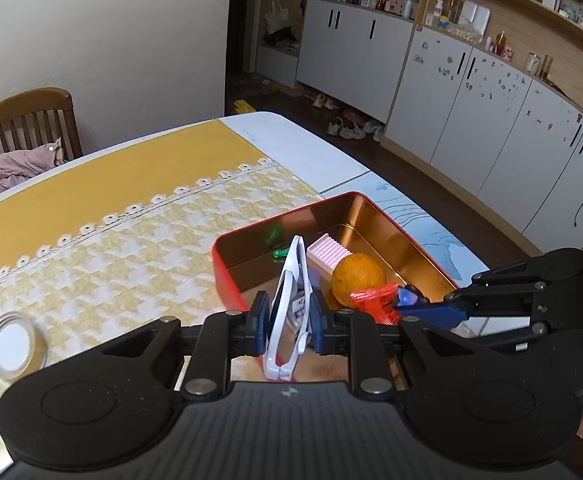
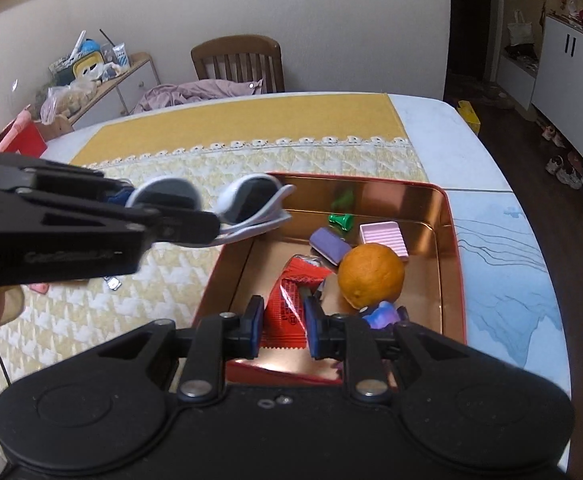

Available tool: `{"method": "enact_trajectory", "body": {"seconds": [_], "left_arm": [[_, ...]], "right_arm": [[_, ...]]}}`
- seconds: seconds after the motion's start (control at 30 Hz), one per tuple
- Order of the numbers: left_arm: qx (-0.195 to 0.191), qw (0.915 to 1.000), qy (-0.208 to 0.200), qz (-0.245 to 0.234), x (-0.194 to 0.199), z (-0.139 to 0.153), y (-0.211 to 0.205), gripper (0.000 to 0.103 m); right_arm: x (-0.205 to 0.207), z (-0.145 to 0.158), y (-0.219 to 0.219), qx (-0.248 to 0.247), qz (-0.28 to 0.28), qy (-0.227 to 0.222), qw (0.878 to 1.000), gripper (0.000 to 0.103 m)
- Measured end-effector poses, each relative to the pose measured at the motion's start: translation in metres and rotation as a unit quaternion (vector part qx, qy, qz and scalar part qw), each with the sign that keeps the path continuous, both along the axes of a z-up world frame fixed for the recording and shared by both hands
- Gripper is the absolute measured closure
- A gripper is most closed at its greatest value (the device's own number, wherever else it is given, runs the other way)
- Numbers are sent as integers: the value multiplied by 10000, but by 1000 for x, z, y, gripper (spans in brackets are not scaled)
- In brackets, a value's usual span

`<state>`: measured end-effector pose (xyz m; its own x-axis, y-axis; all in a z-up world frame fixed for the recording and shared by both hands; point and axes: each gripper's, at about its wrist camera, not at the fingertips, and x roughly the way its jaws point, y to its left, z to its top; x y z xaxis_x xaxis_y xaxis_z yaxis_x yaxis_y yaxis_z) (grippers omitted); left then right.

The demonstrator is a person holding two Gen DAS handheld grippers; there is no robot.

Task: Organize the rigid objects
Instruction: 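Carry the candy packet and sunglasses over the red tin with both tools, then open both tools to drop the candy packet and sunglasses into the tin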

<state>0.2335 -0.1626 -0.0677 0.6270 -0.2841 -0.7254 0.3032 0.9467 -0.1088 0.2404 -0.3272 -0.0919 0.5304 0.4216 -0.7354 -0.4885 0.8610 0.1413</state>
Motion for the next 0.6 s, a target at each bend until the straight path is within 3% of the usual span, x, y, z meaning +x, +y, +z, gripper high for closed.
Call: {"method": "enact_trajectory", "body": {"seconds": [0.6], "left_arm": [[614, 9972, 186, 383, 60, -40, -42, 82]], "right_arm": [[32, -21, 7, -318, 597, 468, 9966, 83]]}}
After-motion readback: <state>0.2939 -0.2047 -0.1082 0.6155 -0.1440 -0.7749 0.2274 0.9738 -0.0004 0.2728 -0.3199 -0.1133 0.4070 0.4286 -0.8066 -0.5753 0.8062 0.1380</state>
